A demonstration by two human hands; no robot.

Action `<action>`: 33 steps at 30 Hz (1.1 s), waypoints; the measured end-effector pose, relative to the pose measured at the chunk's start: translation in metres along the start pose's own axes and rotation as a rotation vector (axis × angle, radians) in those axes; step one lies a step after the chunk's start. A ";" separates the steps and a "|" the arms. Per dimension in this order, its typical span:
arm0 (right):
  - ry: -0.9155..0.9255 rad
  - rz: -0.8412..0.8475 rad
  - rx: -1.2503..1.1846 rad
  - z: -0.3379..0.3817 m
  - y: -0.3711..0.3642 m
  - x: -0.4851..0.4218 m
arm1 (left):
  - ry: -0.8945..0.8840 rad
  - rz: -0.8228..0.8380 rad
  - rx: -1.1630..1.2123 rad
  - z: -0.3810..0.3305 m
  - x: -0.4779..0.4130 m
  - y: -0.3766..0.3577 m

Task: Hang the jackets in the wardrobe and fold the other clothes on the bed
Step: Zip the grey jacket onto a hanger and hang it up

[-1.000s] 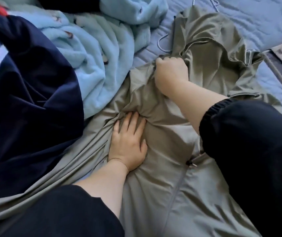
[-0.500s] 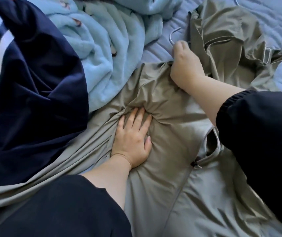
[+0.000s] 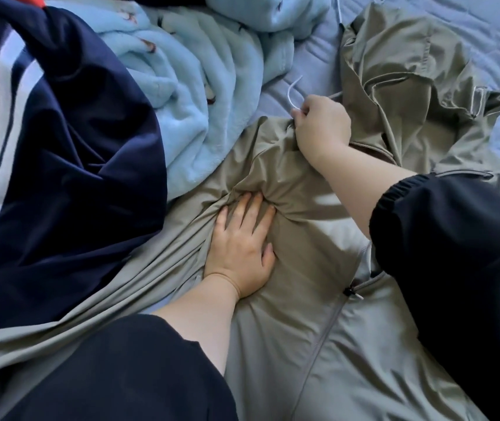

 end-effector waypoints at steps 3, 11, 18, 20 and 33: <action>0.079 -0.076 -0.087 0.000 0.007 0.015 | -0.003 -0.005 0.013 0.000 0.000 -0.003; -0.025 0.038 -0.206 0.010 0.012 0.035 | -0.012 -0.077 0.037 0.001 -0.001 -0.009; 0.026 -0.168 -0.522 0.026 0.031 0.083 | -0.045 -0.201 0.022 0.004 -0.004 -0.017; 0.075 -0.194 -0.649 0.032 0.031 0.107 | -0.052 -0.257 0.027 0.005 -0.003 -0.019; 0.117 -0.170 -1.055 0.003 0.070 0.290 | 0.114 -0.257 1.045 0.023 0.040 0.009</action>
Point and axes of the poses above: each hand's wrist, its own x-axis away from the middle knuckle, its own y-axis out of the back of the hand, z = x × y, the point moved 4 cm from there along -x, towards the middle knuckle, and after that the axes turned 4 degrees about -y, right-handed, at the moved point
